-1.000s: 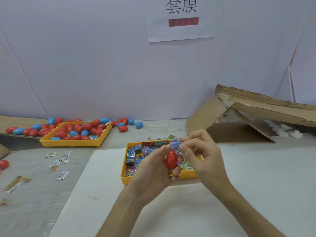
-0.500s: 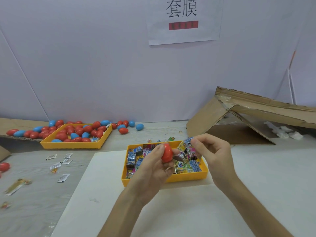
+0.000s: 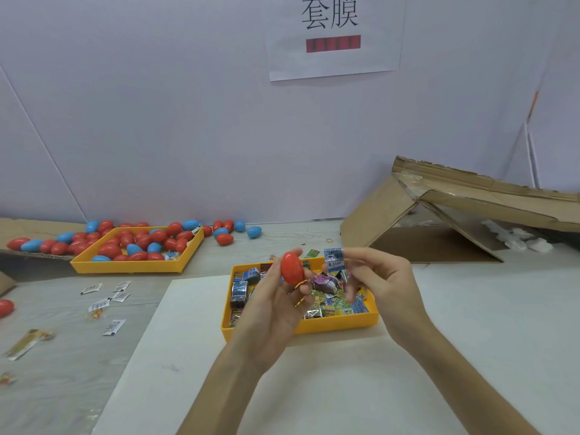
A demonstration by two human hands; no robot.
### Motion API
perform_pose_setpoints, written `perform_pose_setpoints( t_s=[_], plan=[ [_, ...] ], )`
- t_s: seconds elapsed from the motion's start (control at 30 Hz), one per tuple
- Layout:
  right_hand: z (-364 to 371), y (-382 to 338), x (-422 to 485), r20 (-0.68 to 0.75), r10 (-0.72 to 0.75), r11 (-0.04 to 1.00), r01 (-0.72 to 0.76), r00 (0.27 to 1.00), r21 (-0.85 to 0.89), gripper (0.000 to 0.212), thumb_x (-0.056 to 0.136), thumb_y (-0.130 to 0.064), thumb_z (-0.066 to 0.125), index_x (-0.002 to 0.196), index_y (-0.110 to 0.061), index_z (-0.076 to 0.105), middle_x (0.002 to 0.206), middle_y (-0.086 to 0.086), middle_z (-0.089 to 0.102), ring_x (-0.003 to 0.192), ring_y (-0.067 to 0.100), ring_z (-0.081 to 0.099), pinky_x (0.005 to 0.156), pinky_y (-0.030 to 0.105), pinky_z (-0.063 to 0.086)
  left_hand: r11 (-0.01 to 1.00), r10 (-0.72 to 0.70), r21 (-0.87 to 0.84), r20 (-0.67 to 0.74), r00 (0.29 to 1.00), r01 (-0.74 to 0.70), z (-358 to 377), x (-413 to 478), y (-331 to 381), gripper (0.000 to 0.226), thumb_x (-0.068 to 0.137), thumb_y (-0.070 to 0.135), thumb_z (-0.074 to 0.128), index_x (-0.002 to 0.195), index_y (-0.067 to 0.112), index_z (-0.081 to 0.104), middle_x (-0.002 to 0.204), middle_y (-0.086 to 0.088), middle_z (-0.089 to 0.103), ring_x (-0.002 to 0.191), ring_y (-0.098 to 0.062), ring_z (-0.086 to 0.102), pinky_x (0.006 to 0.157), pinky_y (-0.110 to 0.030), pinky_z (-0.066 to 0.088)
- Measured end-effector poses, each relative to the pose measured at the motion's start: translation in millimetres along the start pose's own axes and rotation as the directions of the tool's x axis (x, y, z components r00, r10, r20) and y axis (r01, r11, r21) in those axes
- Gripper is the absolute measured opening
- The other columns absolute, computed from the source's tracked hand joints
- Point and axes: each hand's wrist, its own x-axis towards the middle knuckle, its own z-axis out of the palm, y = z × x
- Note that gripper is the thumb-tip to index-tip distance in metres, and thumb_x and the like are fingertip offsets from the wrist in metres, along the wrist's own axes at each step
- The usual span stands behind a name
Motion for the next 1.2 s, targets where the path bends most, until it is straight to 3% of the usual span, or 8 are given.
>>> perform_pose_setpoints(
  t_s=[0.17, 0.37, 0.53, 0.67, 0.77, 0.97, 1.1, 1.2],
  plan=[
    [-1.9, 0.7, -0.2, -0.011, -0.053, 0.999, 0.053, 0.999, -0.006, 0.057, 0.091, 0.018, 0.052, 0.077, -0.029, 0.08, 0.05, 0.007, 0.061, 0.043, 0.013, 0.055, 0.056, 0.02, 0.051, 1.0, -0.012, 0.007, -0.036, 0.999, 0.012, 1.2, -0.1, -0.3, 0.047, 0.09, 0.04, 0.062, 0.118, 0.002, 0.06, 0.094, -0.012, 0.068, 0.07, -0.016, 0.061, 0.069, -0.028, 0.058],
    [-1.2, -2.7, 0.4, 0.024, -0.016, 0.999, 0.015, 1.0, 0.031, 0.067, 0.087, 0.027, 0.046, 0.066, -0.027, 0.079, 0.084, -0.001, 0.076, 0.051, 0.011, 0.057, 0.054, 0.021, 0.048, 0.997, 0.055, 0.052, -0.029, 0.998, -0.053, -0.9, -3.5, 0.1, 0.033, 0.082, 0.02, 0.077, 0.114, 0.016, 0.073, 0.099, -0.007, 0.072, 0.081, -0.018, 0.067, 0.073, -0.028, 0.059],
    [-1.3, -2.3, 0.2, 0.052, 0.004, 1.0, -0.004, 0.999, 0.008, 0.07, 0.087, 0.027, 0.044, 0.071, -0.03, 0.081, 0.084, -0.001, 0.075, 0.056, 0.013, 0.061, 0.055, 0.021, 0.048, 0.986, 0.125, 0.12, -0.077, 0.989, -0.115, -0.5, -2.6, -0.1, 0.034, 0.069, 0.01, 0.083, 0.1, 0.024, 0.08, 0.094, 0.0, 0.075, 0.086, -0.014, 0.07, 0.074, -0.027, 0.059],
    [-0.8, -0.9, -0.2, 0.05, 0.015, 1.0, -0.015, 0.999, -0.01, 0.068, 0.09, 0.023, 0.048, 0.078, -0.035, 0.082, 0.066, 0.003, 0.071, 0.058, 0.01, 0.064, 0.057, 0.018, 0.049, 0.969, 0.185, 0.182, -0.082, 0.979, -0.168, -0.2, -3.7, 0.3, 0.035, 0.079, 0.009, 0.075, 0.111, 0.023, 0.078, 0.101, 0.001, 0.076, 0.097, -0.013, 0.072, 0.081, -0.026, 0.058],
    [0.1, -1.0, -1.4, 0.043, 0.021, 0.999, -0.02, 0.999, -0.025, 0.052, 0.094, 0.015, 0.052, 0.096, -0.029, 0.078, 0.064, 0.007, 0.071, 0.059, 0.013, 0.067, 0.059, 0.016, 0.05, 0.954, 0.217, 0.225, -0.069, 0.974, -0.197, 3.2, -5.3, 1.4, 0.036, 0.083, 0.018, 0.071, 0.119, 0.025, 0.075, 0.115, -0.001, 0.074, 0.106, -0.014, 0.071, 0.084, -0.024, 0.056],
    [2.9, -3.4, -3.4, 0.058, 0.091, 0.994, -0.087, 0.994, -0.071, 0.041, 0.096, 0.009, 0.053, 0.107, -0.025, 0.073, 0.084, -0.004, 0.078, 0.056, 0.026, 0.071, 0.056, 0.018, 0.05, 0.896, 0.305, 0.366, -0.093, 0.948, -0.253, 6.0, -5.3, 1.1, 0.04, 0.076, 0.026, 0.076, 0.116, 0.03, 0.075, 0.118, -0.003, 0.073, 0.113, -0.02, 0.069, 0.084, -0.026, 0.057],
    [4.8, -4.2, -4.3, 0.113, 0.14, 0.987, -0.13, 0.984, -0.093, 0.041, 0.097, 0.005, 0.054, 0.105, -0.029, 0.074, 0.099, -0.006, 0.078, 0.057, 0.029, 0.073, 0.053, 0.023, 0.052, 0.827, 0.361, 0.493, -0.096, 0.928, -0.271, 4.1, -5.4, -0.7, 0.036, 0.075, 0.031, 0.083, 0.11, 0.035, 0.074, 0.114, -0.001, 0.073, 0.111, -0.025, 0.069, 0.09, -0.04, 0.058],
    [3.2, -4.0, -4.0, 0.091, 0.138, 0.988, -0.131, 0.986, -0.085, 0.04, 0.097, 0.005, 0.054, 0.105, -0.029, 0.074, 0.098, -0.005, 0.079, 0.054, 0.03, 0.072, 0.053, 0.021, 0.051, 0.822, 0.402, 0.484, -0.12, 0.908, -0.3, 4.7, -5.0, 0.0, 0.03, 0.076, 0.024, 0.082, 0.104, 0.034, 0.077, 0.11, -0.003, 0.074, 0.1, -0.02, 0.071, 0.081, -0.033, 0.059]
  ],
)
